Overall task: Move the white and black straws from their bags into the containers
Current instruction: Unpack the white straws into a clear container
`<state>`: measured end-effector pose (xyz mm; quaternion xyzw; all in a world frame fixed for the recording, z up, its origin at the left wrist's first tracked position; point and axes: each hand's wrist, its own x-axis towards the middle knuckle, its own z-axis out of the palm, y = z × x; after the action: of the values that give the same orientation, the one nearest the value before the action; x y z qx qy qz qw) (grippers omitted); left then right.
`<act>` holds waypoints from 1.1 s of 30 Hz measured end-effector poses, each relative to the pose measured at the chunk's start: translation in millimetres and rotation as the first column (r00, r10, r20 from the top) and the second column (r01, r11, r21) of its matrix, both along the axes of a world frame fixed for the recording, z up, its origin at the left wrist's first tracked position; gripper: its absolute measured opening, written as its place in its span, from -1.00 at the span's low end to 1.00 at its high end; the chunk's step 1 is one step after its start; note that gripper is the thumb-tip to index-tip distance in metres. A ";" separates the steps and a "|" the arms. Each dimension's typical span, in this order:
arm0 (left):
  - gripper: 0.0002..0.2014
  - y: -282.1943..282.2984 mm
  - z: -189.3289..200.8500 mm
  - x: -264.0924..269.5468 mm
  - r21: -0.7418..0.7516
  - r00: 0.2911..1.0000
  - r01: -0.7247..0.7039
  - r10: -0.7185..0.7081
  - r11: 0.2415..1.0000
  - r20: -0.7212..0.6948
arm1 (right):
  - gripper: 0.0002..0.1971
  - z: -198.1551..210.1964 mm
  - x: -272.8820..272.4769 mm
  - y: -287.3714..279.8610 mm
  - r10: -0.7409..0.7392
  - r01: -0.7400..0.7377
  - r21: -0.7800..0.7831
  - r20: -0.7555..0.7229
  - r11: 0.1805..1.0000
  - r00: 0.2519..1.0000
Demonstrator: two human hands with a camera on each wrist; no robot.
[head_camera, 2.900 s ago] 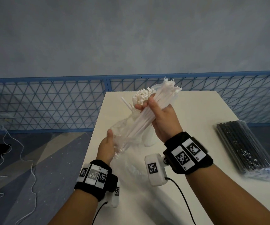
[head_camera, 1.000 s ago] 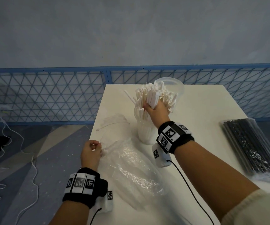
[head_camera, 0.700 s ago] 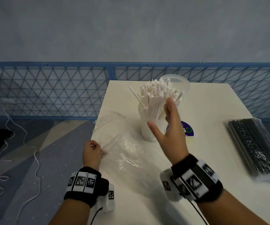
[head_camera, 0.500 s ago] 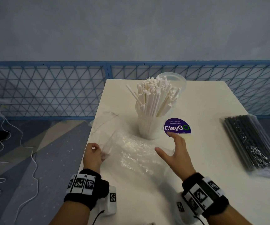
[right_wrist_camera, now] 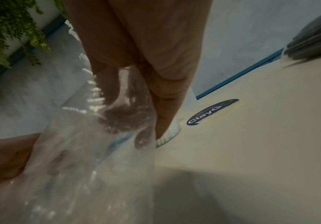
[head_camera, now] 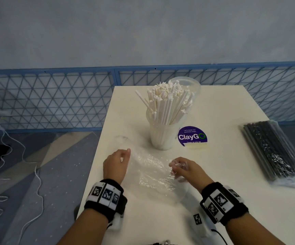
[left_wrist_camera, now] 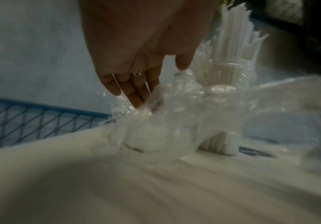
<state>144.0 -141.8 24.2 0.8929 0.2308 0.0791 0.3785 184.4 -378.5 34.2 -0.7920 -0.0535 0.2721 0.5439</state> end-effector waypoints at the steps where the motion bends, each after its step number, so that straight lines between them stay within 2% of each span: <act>1: -0.67 1.8 -0.5 2.4 -0.064 1.000 0.013 -0.012 0.998 0.010 | -0.94 0.0 2.9 1.7 0.007 -0.007 -0.013 0.008 1.000 1.000; 3: -0.67 8.6 -0.6 5.2 -0.057 0.998 -0.004 0.007 0.998 0.060 | -0.94 -0.4 11.4 3.0 -0.022 0.024 -0.034 0.044 0.999 0.999; 6: -0.67 25.9 -1.9 8.6 -0.022 0.986 -0.153 0.154 0.988 0.068 | -0.89 1.4 28.9 1.7 -0.110 0.120 -0.077 0.126 0.990 0.986; 9: -0.57 35.5 -1.0 12.9 -0.188 0.970 -0.241 0.241 0.952 -0.020 | -0.95 -2.0 39.5 10.6 -0.141 0.177 -0.138 0.234 0.975 0.962; 10: -0.54 36.5 0.3 13.5 -0.248 0.972 -0.233 0.222 0.940 -0.073 | -0.80 -4.1 40.0 15.6 -0.156 0.237 -0.199 0.355 0.951 0.922; 12: -0.53 37.4 2.5 14.5 -0.282 0.978 -0.177 0.135 0.943 -0.162 | -0.56 -3.0 36.9 26.5 -0.085 0.338 -0.268 0.658 0.902 0.748; 13: -0.56 38.4 2.2 15.4 -0.283 0.978 -0.145 0.095 0.948 -0.183 | -0.52 -0.5 32.3 33.3 0.013 0.312 -0.290 0.751 0.904 0.660; 14: -0.61 40.7 0.9 16.4 -0.291 0.979 -0.126 0.071 0.948 -0.193 | -0.51 3.0 25.3 41.6 0.131 0.229 -0.333 0.780 0.915 0.612; 15: -0.66 42.8 -1.0 17.1 -0.313 0.978 -0.118 0.056 0.942 -0.200 | -0.51 -2.0 18.3 48.6 0.267 0.137 -0.418 0.765 0.898 0.586; 16: -0.70 45.3 -4.0 17.9 -0.347 0.977 -0.119 0.047 0.930 -0.209 | -0.48 -6.4 10.7 55.6 0.413 0.048 -0.551 0.677 0.833 0.609; 17: -0.73 47.4 -6.9 18.9 -0.399 0.974 -0.133 0.046 0.907 -0.222 | -0.44 -13.7 5.5 61.8 0.516 -0.043 -0.676 0.517 0.736 0.683; 18: -0.75 48.7 -9.4 19.9 -0.462 0.970 -0.157 0.049 0.873 -0.237 | -0.38 -24.1 0.9 66.2 0.541 -0.100 -0.744 0.379 0.660 0.751; 20: -0.75 48.5 -12.0 23.0 -0.536 0.969 -0.166 0.036 0.828 -0.245 | -0.26 -41.6 -3.8 72.1 0.572 -0.185 -0.811 0.211 0.555 0.793; 21: -0.72 47.3 -11.7 24.7 -0.533 0.969 -0.151 0.017 0.832 -0.248 | -0.23 -46.1 -1.4 74.7 0.597 -0.222 -0.824 0.166 0.521 0.785; 23: -0.65 45.1 -11.5 29.0 -0.484 0.972 -0.137 0.023 0.864 -0.234 | -0.29 -55.4 3.1 77.2 0.699 -0.322 -0.831 0.107 0.453 0.707; 24: -0.63 45.0 -12.4 31.5 -0.438 0.977 -0.136 0.046 0.889 -0.211 | -0.30 -58.1 2.9 77.8 0.725 -0.364 -0.817 0.094 0.448 0.683; 27: -0.66 48.5 -11.7 35.6 -0.287 0.978 -0.195 0.163 0.938 -0.133 | -0.16 -63.0 6.4 76.2 0.792 -0.420 -0.834 0.033 0.357 0.609; 30: -0.70 51.7 -2.2 32.4 -0.168 0.941 -0.333 0.338 0.928 0.002 | -0.08 -71.2 6.0 63.9 0.792 -0.471 -0.822 -0.039 0.322 0.609; 33: -0.74 48.8 1.6 23.3 -0.045 0.914 -0.388 0.391 0.921 0.108 | -0.04 -70.4 6.4 54.1 0.799 -0.473 -0.820 -0.034 0.321 0.600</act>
<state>167.3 -93.0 25.7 0.8188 0.3826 0.2015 0.3776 190.9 -324.4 -36.2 -0.8852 -0.3521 0.3031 -0.0239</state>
